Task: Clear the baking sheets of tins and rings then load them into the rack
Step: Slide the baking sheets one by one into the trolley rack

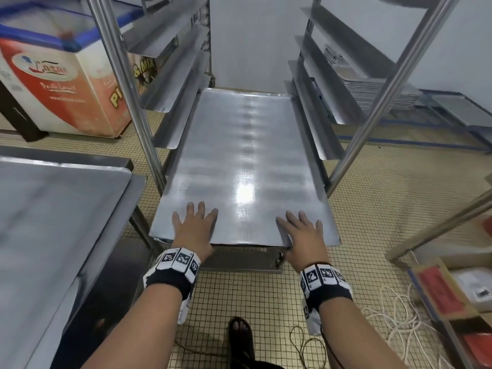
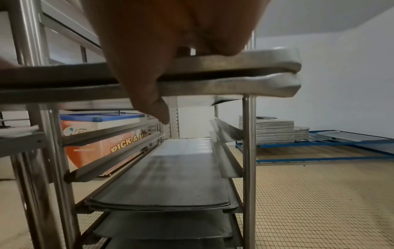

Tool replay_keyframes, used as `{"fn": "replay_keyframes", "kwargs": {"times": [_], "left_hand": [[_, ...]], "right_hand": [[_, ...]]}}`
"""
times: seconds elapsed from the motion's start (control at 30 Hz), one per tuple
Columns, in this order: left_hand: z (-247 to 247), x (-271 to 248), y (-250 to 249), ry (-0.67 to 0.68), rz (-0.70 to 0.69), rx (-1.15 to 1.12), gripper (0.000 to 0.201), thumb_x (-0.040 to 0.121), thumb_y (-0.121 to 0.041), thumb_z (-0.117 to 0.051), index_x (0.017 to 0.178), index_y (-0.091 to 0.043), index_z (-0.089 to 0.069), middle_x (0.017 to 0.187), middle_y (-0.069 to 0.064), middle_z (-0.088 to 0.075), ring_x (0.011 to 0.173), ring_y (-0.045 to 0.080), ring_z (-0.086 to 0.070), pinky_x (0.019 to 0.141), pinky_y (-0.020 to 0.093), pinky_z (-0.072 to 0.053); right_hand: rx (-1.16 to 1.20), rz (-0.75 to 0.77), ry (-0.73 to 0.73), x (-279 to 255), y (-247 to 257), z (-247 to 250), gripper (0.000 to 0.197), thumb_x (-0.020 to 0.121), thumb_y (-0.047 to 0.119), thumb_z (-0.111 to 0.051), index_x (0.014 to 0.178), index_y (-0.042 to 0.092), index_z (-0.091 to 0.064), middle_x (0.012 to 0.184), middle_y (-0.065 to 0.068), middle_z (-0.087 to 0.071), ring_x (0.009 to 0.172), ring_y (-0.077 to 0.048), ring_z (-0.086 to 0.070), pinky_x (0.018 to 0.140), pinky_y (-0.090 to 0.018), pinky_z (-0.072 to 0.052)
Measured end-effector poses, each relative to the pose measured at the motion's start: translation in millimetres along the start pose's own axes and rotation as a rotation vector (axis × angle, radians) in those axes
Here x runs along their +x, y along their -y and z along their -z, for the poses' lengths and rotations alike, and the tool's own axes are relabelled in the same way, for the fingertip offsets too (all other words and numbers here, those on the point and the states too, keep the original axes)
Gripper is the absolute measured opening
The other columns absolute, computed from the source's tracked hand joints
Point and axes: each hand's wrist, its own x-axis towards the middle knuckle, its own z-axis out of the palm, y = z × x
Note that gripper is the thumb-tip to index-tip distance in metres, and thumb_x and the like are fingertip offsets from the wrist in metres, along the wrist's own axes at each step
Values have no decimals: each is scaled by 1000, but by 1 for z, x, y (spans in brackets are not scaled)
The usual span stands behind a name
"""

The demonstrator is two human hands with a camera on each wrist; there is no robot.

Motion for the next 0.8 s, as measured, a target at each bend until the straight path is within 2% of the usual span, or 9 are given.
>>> {"fn": "replay_keyframes", "kwargs": {"times": [0.1,0.37,0.63,0.8], "left_hand": [[4,16,3,-15,-8,-7,104,82,-29,-75,158,-29,-4,166,7,3,153,34,6,120,61,-4],[20,75,6,-40,-12,-52,107,74,-14,-80,156,-28,-12,165,8,-2,152,35,5,119,62,-3],[41,133,13,-59,-34,-64,98,78,-13,-77,155,-29,-17,164,7,-7,152,35,1,119,63,-6],[55,157,15,-42,-30,-64,93,80,-12,-75,154,-28,-20,164,8,-8,152,35,1,118,63,-6]], "right_hand": [[-18,1,-16,14,0,2,82,82,25,-74,149,36,-29,161,8,-22,151,-26,-12,119,-61,-9],[-24,4,-42,72,-8,6,83,78,23,-75,147,35,-30,159,8,-25,150,-27,-15,117,-63,-12],[9,-9,-69,127,-13,14,79,81,25,-76,145,36,-31,158,7,-26,150,-28,-16,118,-63,-9],[-7,-1,-76,154,-14,18,78,79,23,-75,143,34,-33,156,6,-29,149,-30,-19,117,-64,-12]]}}
